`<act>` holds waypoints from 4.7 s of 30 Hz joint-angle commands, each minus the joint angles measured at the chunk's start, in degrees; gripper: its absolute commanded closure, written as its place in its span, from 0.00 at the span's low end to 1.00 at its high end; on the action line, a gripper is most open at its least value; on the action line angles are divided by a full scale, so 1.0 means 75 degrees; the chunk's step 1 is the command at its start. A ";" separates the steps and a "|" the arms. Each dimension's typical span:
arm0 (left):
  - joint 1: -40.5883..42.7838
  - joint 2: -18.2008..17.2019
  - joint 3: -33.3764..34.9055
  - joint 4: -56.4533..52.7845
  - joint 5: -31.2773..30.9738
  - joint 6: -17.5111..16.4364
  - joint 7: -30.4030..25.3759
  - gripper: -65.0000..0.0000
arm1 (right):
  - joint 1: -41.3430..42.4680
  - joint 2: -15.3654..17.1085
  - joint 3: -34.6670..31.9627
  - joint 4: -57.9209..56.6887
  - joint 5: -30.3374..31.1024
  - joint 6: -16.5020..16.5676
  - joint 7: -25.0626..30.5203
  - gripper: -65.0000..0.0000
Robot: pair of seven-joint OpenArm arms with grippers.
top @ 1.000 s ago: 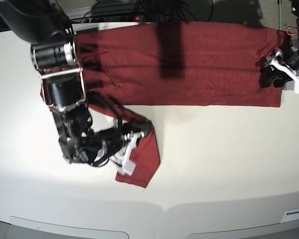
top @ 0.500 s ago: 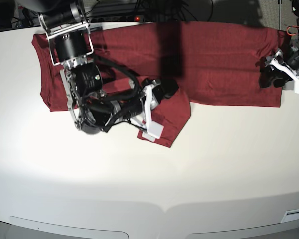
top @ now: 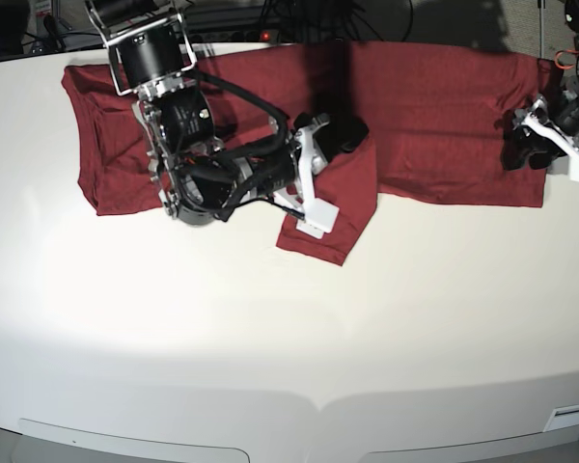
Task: Fold the T-shirt properly
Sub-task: 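Fold the held sleeve across the shirt body with the right gripper, then move the left gripper over the shirt and grasp the fabric, then drag the grasped fabric toward the shirt's edge with the left gripper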
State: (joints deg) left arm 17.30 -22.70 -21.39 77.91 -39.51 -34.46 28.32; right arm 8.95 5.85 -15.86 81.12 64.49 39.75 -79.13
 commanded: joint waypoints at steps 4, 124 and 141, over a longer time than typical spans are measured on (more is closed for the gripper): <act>-0.0041 -0.0146 -0.0058 0.0128 -0.0134 -0.0035 -0.0175 0.48 | 0.0143 -0.0061 0.0009 0.0154 0.0236 0.0034 0.0149 0.59; 0.1626 0.1515 0.2754 0.3856 0.5071 0.7565 -0.0755 1.00 | -0.0076 0.2328 0.5112 0.0146 -0.3719 0.0034 0.2294 0.52; 0.1754 0.1515 0.2754 0.3853 0.5971 0.9095 -0.0568 0.54 | -0.0076 0.2328 0.5112 0.0146 -0.3719 0.0034 0.2288 0.52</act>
State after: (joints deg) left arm 30.30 -10.98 -0.56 105.65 4.45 33.54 25.30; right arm 7.31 22.39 22.15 81.32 35.90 39.72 -62.98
